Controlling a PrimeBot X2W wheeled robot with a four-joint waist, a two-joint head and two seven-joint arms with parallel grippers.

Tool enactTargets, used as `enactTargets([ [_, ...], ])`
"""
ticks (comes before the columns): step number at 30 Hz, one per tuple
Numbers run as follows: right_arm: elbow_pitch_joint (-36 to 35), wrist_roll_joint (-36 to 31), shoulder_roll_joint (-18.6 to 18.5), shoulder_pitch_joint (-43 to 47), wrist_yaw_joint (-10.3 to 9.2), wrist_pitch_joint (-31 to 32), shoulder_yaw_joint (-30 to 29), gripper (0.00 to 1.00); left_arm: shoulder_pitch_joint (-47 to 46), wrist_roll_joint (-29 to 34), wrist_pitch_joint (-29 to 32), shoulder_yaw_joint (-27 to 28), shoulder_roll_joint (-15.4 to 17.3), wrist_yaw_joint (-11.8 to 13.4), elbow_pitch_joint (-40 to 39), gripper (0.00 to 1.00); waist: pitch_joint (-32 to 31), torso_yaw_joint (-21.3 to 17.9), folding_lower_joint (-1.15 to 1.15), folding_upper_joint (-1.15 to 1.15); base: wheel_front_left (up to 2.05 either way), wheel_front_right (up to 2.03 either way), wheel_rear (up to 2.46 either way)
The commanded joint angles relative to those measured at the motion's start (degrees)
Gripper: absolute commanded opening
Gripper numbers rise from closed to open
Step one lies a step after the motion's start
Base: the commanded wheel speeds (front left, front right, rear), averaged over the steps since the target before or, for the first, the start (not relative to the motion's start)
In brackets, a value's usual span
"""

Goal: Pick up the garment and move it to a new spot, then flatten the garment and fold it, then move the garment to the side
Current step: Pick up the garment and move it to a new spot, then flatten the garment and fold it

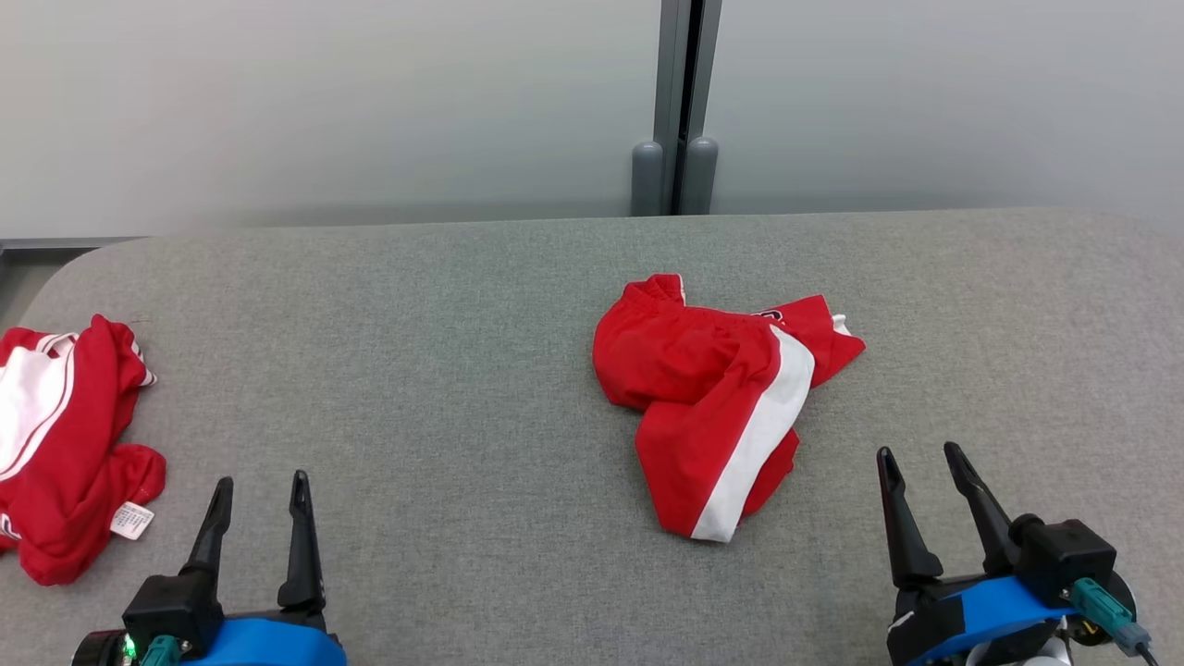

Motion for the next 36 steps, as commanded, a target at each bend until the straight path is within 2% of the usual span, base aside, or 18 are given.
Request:
enactTargets([
  [1,0.5,-0.3,-0.3,1.0,0.02,-0.2,-0.2,1.0,0.4,0.4,-0.2,0.7,-0.2,-0.4,0.4,1.0,-0.2,0.0,0.0,0.0,0.0,0.0,0.0],
  [25,1.9,0.3,-0.3,-0.5,0.02,-0.2,0.6,1.0,-0.7,2.0,-0.2,2.8,-0.9,-0.9,1.3,1.0,-0.4,-0.5,0.0,0.0,0.0,0.0,0.0],
  [31,2.0,-0.5,-0.3,-6.2,0.02,-0.2,3.2,1.0,-1.4,1.7,-0.2,2.2,-0.9,-1.0,1.4,1.0,0.2,0.0,0.0,0.0,0.0,0.0,0.0],
  [36,5.3,-2.5,-0.3,-15.8,0.01,-0.2,5.6,1.0,-2.7,1.4,-0.2,1.4,-0.8,-1.0,0.9,1.0,1.9,0.9,0.0,0.0,0.0,0.0,0.0],
])
